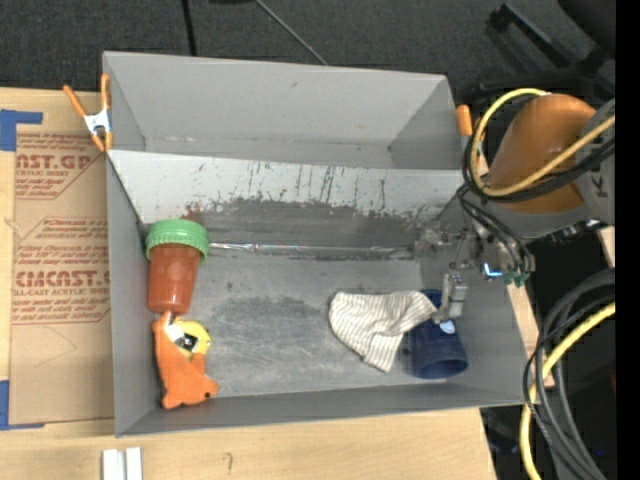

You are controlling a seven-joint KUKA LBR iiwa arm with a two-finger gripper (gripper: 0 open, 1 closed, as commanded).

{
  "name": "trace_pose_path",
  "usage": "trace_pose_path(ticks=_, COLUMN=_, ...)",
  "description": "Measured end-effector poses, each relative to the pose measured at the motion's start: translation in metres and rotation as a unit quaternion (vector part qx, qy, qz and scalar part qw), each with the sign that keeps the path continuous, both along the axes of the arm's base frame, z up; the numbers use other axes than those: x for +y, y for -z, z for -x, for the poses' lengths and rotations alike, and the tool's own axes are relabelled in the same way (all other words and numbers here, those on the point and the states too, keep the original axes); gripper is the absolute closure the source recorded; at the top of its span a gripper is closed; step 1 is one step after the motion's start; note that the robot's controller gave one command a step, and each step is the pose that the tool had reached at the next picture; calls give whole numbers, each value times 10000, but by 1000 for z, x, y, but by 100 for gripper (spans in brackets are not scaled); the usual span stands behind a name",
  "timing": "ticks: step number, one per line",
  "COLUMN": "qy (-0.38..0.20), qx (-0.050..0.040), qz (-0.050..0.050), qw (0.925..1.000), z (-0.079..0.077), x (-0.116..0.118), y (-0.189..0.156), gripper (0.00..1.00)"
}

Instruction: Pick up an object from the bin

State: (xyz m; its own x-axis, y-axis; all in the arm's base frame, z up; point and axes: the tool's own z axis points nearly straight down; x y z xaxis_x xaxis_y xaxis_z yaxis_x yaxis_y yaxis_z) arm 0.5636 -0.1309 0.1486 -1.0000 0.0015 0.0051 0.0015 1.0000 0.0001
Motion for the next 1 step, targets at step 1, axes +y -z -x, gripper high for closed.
trace_pose_path(ticks=1, qy=-8, qx=-35, qz=6, qw=10000, z=-2, x=0, y=-5, gripper=0)
